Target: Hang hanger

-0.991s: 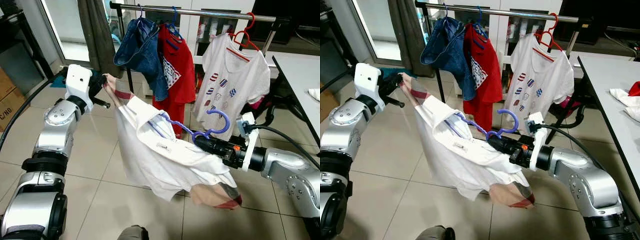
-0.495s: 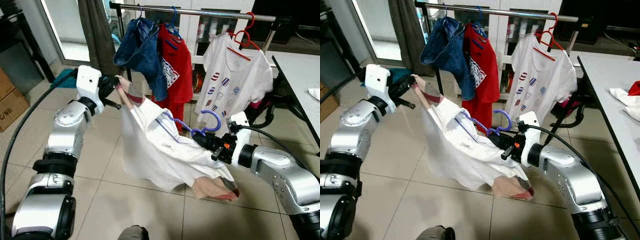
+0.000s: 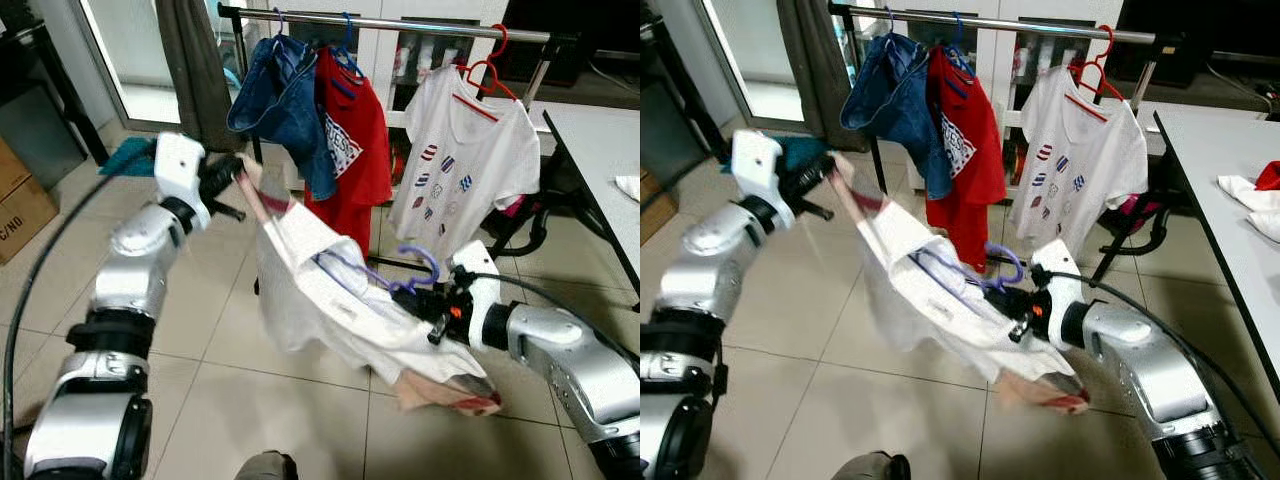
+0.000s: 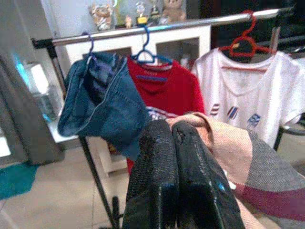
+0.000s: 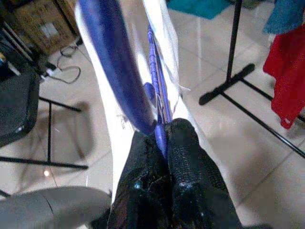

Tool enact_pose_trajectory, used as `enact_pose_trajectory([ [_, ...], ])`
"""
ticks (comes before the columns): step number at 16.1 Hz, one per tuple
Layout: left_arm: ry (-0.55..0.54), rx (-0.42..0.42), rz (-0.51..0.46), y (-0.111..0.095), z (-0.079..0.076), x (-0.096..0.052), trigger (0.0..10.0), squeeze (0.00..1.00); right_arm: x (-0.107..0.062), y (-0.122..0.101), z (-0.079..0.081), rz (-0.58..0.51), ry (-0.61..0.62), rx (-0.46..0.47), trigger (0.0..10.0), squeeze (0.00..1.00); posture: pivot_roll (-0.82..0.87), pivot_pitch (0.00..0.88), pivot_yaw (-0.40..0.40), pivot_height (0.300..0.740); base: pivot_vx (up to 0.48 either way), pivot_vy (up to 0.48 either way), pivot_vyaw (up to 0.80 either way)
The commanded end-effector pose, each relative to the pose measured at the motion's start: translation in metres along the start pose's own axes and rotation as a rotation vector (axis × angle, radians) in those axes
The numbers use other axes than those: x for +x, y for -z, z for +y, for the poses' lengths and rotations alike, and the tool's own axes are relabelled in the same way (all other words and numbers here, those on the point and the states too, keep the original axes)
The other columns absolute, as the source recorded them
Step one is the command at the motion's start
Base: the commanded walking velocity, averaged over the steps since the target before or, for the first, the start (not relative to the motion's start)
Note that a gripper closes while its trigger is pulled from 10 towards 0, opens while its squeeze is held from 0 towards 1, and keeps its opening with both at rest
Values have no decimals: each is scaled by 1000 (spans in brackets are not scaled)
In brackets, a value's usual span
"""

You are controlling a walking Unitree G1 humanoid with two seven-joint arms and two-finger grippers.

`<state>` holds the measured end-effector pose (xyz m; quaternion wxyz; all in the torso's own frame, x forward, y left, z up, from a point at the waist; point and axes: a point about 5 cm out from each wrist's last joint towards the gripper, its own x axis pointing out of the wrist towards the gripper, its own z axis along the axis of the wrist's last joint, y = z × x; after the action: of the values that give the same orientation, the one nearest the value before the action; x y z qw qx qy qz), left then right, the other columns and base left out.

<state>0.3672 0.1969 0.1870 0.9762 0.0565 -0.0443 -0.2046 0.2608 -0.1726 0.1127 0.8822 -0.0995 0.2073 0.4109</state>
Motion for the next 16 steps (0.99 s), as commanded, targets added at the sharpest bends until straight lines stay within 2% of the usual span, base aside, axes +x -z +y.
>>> enact_pose_trajectory([
  [1,-15,13,-59,-21,10,2,0,0,-1,0,0,3,-11,-17,10000,0,21,0,64,740,0,0,0],
  [3,-37,11,-65,-26,15,3,0,0,-4,-1,5,-1,-59,-14,10000,0,21,0,68,740,0,0,0],
  [5,-43,10,-41,-22,16,3,0,0,-6,-5,10,-46,-112,9,10000,0,21,0,70,740,0,0,0],
  [8,-111,20,82,4,21,-2,0,0,-15,-17,21,-137,-225,38,10000,0,13,0,76,740,0,0,0],
  [11,-146,7,133,17,22,-4,0,0,-20,-20,30,-157,-306,45,10000,0,10,0,76,740,0,0,0],
  [12,-153,6,167,24,21,-4,10000,0,-20,-22,32,-167,-324,56,10000,0,9,0,75,740,0,0,0],
  [14,-141,-18,179,28,19,-3,10000,0,-20,-23,33,-176,-325,67,10000,0,11,0,75,740,0,0,0],
  [15,-140,-27,179,29,19,-3,10000,639,-19,-23,32,-180,-323,74,10000,0,11,0,75,740,0,0,0],
  [16,-125,-42,179,30,19,-4,10000,1000,-20,-23,32,-183,-320,79,10000,0,12,0,75,740,0,0,0],
])
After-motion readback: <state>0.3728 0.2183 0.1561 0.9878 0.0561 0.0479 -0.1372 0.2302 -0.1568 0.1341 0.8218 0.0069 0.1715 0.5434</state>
